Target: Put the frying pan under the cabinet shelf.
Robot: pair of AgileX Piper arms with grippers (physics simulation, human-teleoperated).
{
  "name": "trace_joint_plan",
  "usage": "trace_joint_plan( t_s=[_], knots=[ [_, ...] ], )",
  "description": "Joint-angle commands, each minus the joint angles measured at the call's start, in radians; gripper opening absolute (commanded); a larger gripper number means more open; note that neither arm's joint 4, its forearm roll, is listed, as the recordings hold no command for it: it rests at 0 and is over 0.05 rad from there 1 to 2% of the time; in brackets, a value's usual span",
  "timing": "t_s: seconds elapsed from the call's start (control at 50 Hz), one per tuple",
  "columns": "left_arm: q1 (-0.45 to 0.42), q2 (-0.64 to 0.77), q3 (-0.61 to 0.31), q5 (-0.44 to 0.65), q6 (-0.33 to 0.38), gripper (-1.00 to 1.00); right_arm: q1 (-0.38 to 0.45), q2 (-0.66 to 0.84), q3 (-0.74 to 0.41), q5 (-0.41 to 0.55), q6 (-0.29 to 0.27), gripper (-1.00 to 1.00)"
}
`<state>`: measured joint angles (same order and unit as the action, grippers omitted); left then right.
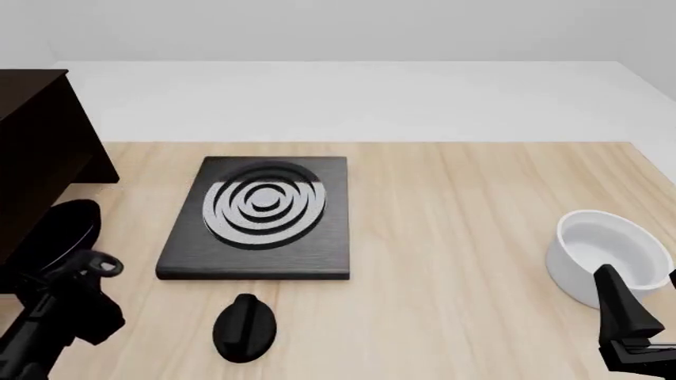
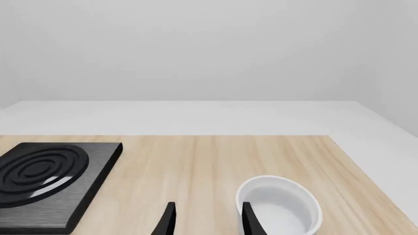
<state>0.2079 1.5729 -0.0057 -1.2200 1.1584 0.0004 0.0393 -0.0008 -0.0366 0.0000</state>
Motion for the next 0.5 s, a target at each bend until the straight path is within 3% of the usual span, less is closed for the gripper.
trace_joint_plan(
  t_s=[0.02,0.04,0.06,0.26,0.28,0.32,0.5],
  knots=[
    [0.061,0.051,0.006,0.0,0.015,-1.0,0.0,0.0,0.0,0.0,0.0,1.0],
    [0.057,0.052,0.006,0.0,0.008,-1.0,0.0,0.0,0.0,0.0,0.0,1.0],
    [0.054,0.073,0.006,0.0,0.015,1.0,0.0,0.0,0.0,0.0,0.0,1.0],
    [0.037,0.121,0.006,0.0,0.02,1.0,0.0,0.0,0.0,0.0,0.0,1.0],
    [0.052,0.152,0.006,0.0,0.091,1.0,0.0,0.0,0.0,0.0,0.0,1.0],
    [0.04,0.156,0.006,0.0,0.051,1.0,0.0,0.0,0.0,0.0,0.0,1.0],
    [0.027,0.192,0.006,0.0,0.072,1.0,0.0,0.0,0.0,0.0,0.0,1.0]
  ],
)
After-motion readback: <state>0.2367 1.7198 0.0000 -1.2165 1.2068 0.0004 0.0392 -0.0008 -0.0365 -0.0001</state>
